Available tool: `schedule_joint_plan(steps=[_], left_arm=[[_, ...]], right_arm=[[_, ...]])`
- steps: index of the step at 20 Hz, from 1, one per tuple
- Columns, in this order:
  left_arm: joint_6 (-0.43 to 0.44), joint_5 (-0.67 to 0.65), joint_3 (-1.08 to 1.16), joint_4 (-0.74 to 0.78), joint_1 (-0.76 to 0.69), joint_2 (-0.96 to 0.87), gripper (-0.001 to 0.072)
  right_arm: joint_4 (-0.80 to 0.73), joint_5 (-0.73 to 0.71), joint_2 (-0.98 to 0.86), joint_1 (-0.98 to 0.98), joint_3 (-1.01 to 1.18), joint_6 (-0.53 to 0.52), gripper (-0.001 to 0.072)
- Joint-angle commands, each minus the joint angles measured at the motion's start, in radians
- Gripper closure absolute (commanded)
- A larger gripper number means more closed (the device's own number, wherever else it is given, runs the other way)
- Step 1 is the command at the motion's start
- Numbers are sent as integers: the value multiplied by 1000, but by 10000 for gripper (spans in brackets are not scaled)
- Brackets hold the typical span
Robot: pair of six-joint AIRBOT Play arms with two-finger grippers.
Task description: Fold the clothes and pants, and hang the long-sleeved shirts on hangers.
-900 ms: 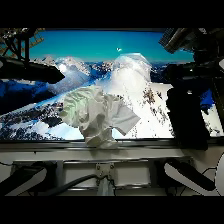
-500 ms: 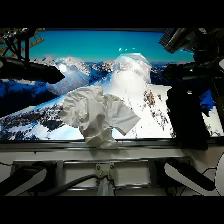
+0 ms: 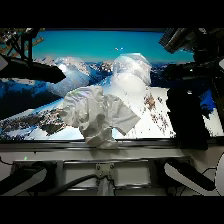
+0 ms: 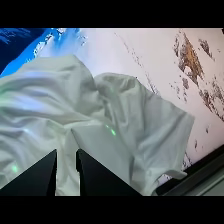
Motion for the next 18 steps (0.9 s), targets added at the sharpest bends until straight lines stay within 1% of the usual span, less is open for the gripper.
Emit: schedule_joint_plan(steps=[1, 3, 5, 6, 8, 11, 12, 15, 18], left_arm=[[-2, -22, 0, 0, -1, -19, 578], [-69, -80, -2, -42, -1, -31, 583], [-75, -121, -32, -137, -8, -23, 591], [-75, -123, -55, -143, -23, -11, 592], [-88, -101, -108, -86, -69, 25, 592], [-181, -26, -214, 64, -145, 102, 592], [-200, 12, -254, 85, -160, 129, 592], [-206, 142, -389, 87, -175, 214, 592], [-205, 217, -507, 87, -175, 265, 590]], right_arm=[[0, -7, -1, 1, 1, -1, 203], [0, -142, -1, 1, 1, -3, 203], [0, -274, -1, 1, 1, -3, 203], [0, -326, -1, 1, 1, -3, 203], [0, -395, -1, 1, 1, -3, 203], [1, -437, -1, 1, 1, -3, 203], [2, -448, -1, 1, 1, -3, 204], [37, -473, -1, 1, 1, 1, 204], [119, -398, -44, 11, -6, 0, 206]])
